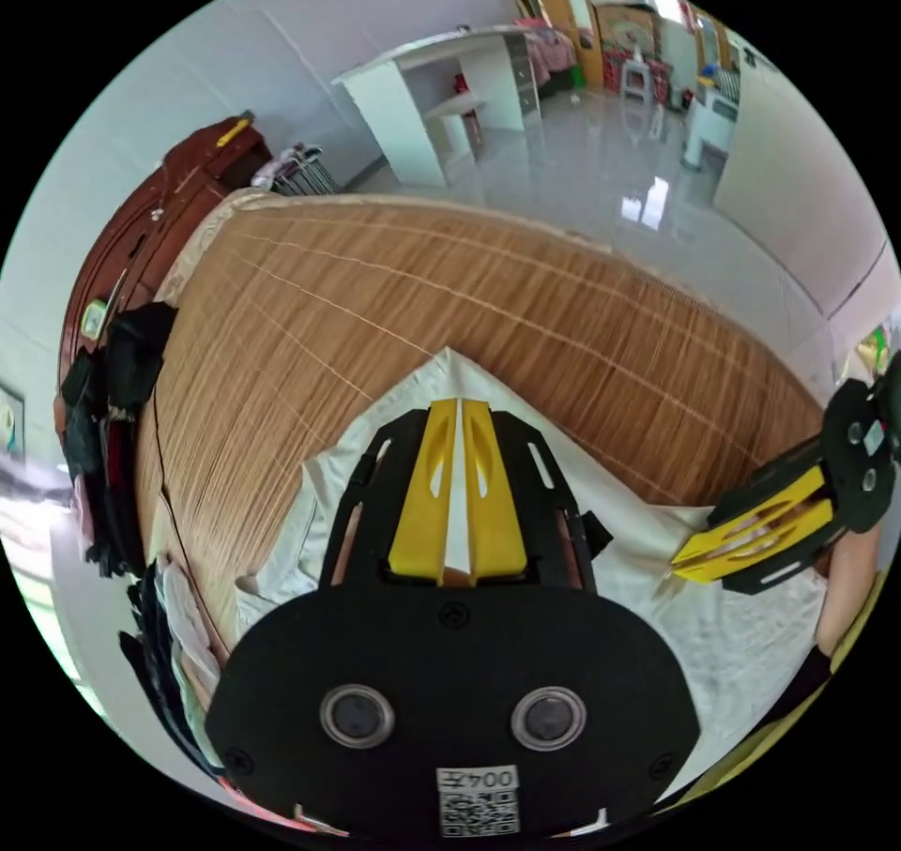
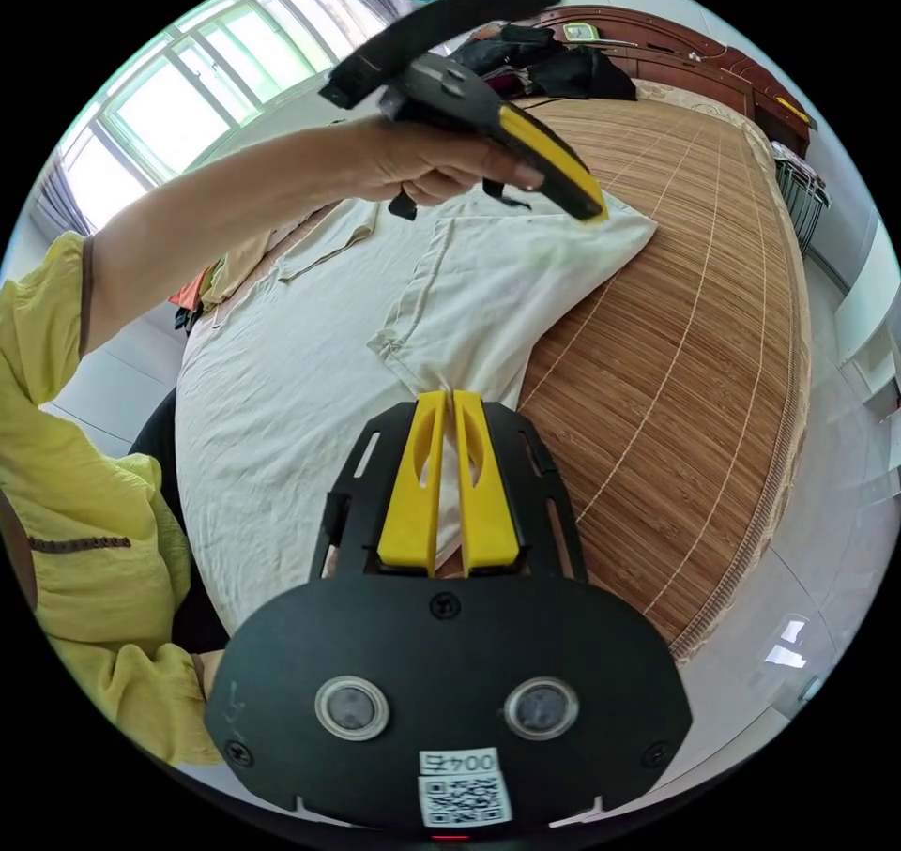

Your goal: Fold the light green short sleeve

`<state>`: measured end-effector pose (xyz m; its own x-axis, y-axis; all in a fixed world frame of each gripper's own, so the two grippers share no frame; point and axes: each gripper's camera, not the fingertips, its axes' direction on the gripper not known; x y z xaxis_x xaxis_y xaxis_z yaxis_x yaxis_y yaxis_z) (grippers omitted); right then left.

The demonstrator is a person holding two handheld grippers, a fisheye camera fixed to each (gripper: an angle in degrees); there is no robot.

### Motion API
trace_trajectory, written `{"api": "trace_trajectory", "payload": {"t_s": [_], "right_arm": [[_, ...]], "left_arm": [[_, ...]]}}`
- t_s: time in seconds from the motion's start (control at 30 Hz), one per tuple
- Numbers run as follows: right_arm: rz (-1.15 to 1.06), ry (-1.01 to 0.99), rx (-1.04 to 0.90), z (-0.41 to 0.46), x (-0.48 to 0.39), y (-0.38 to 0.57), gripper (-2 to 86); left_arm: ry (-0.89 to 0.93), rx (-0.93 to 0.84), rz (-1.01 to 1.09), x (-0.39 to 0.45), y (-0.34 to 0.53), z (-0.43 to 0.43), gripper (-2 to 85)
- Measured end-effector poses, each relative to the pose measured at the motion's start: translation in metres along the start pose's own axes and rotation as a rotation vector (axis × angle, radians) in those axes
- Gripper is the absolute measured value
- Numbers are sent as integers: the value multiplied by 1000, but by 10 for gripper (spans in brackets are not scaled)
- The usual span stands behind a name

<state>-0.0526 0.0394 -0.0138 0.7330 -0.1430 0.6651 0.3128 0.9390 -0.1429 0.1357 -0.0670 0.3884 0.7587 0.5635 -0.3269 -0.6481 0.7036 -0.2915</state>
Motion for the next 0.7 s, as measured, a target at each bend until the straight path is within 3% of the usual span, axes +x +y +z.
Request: {"api": "trace_trajectory", "payload": {"t_s": [0.2,0.3,0.4,0.5,0.7], "right_arm": [[-12,20,-10,-3,-19,-1,30],[-15,15,-7,-5,-29,-1,31],[-24,26,-11,-9,-43,2,32],[-41,132,11,-14,-67,6,20],[3,494,163,-36,-124,15,-6]], "left_arm": [[-103,66,-42,24,179,-112,11],[-167,-79,-79,60,319,-159,9],[-173,-152,-129,83,401,-189,9],[-219,-207,-188,111,488,-222,8],[-235,-231,-245,132,551,-230,7]]}}
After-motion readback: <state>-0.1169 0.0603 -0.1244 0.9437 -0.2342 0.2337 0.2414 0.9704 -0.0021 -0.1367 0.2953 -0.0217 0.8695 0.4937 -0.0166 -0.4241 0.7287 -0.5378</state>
